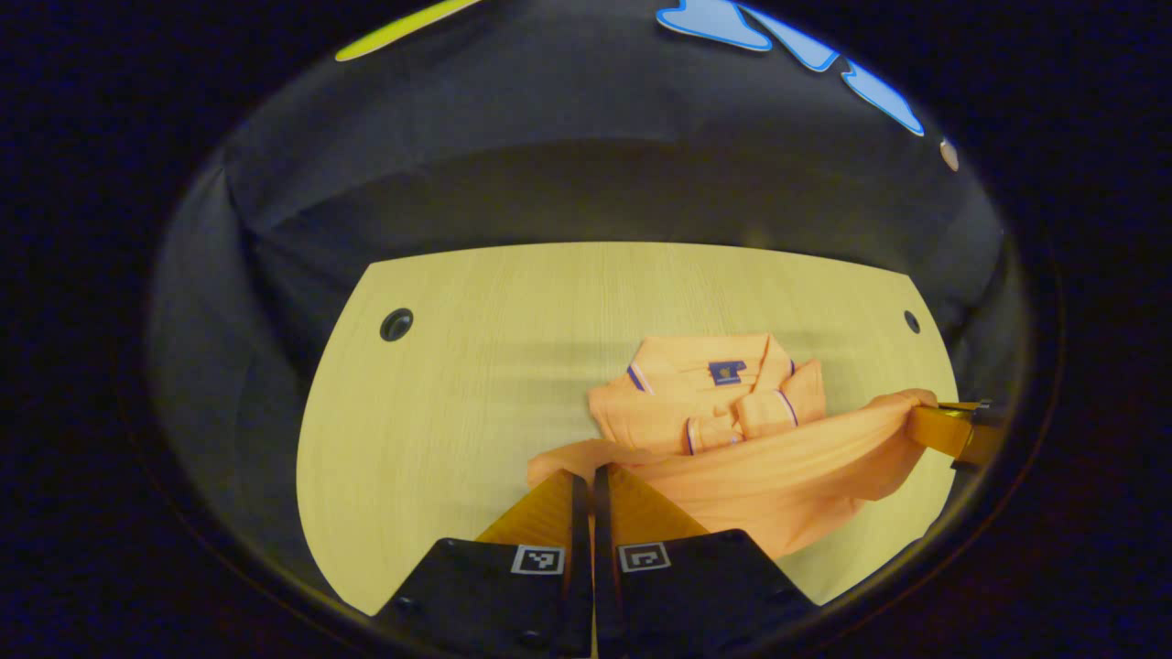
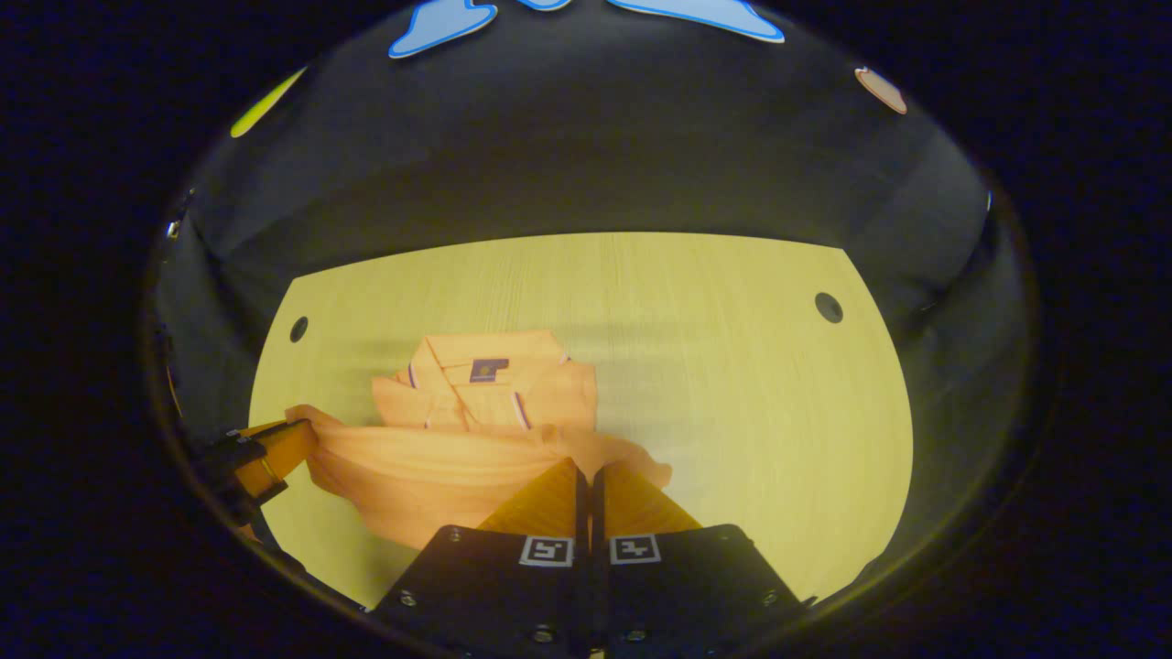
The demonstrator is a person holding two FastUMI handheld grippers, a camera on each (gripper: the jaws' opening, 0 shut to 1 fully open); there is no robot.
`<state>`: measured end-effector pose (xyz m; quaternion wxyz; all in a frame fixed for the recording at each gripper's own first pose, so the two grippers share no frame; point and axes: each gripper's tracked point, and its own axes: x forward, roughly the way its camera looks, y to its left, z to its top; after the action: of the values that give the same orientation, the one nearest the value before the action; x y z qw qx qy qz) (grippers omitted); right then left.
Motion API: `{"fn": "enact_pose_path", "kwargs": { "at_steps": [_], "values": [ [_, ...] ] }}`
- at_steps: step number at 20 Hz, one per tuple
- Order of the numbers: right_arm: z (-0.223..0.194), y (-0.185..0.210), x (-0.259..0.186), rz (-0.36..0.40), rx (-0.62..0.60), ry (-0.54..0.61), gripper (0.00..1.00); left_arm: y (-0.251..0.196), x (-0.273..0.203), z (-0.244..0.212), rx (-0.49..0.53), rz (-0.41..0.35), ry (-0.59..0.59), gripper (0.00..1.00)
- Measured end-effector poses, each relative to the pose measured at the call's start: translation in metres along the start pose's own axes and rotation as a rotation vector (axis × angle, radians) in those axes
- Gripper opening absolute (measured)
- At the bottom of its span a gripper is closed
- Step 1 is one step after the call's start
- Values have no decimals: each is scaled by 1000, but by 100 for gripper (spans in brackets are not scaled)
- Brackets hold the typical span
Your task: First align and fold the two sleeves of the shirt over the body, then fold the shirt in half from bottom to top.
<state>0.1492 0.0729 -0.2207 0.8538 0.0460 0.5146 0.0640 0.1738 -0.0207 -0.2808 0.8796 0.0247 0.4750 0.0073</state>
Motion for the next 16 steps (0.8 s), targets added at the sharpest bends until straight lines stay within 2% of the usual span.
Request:
{"fn": "enact_pose_path", "kwargs": {
  "at_steps": [7, 15, 16],
  "values": [
    [57, -1, 46, -20, 4, -154, 0, -7, 52, 53, 9, 1, -178, 7],
    [97, 0, 92, -51, 8, -314, 0, -16, 98, 87, 35, -14, -328, 7],
    [102, 0, 94, -59, 3, -341, 0, -16, 102, 94, 34, -12, -358, 10]
  ]
}}
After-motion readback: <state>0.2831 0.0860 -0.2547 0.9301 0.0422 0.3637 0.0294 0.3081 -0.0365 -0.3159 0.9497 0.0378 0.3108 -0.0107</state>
